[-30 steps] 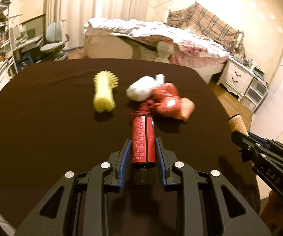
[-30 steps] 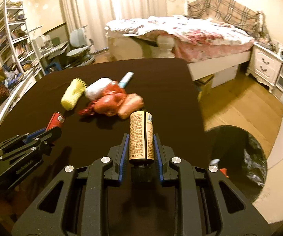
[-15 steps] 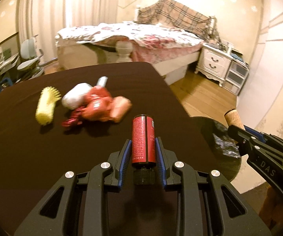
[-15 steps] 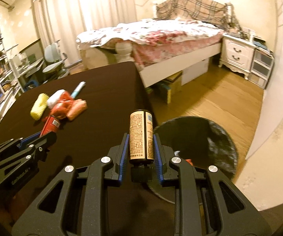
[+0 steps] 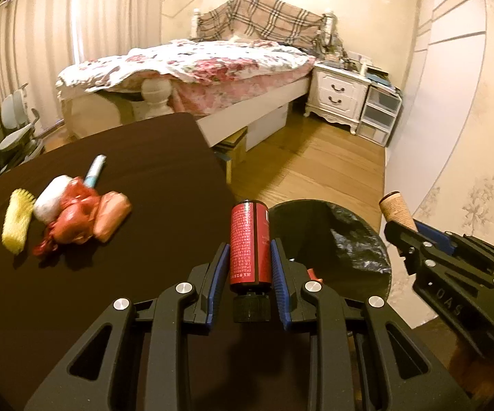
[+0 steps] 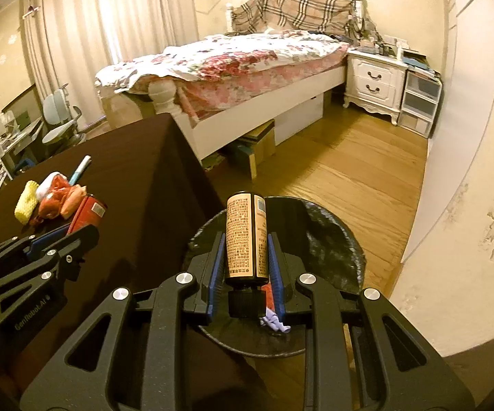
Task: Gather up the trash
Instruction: 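Carry both cans over the bin and open both tools to drop them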
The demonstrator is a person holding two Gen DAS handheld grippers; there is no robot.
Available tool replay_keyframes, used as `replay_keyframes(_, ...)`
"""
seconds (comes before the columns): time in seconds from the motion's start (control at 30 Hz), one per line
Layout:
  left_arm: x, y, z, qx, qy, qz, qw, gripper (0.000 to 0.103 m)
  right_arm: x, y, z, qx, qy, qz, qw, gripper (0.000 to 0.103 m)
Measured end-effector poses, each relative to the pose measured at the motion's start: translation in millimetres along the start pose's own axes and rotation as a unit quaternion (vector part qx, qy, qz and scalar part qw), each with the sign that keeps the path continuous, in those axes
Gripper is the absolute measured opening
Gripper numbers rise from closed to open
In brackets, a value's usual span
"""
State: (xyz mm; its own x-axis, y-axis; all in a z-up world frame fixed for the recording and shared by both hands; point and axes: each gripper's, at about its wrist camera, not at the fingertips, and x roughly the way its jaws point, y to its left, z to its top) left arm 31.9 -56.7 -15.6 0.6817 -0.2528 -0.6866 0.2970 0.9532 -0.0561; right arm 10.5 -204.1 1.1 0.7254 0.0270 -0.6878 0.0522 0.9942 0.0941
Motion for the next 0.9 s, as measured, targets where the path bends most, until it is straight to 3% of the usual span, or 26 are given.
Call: replay_keyframes(0.9,44.4,-32.0,14.8,0.030,0.028,0.004,0.9991,0.028,29.5,-30.0,5.5,0.029,0.011,-0.026,0.999,0.024)
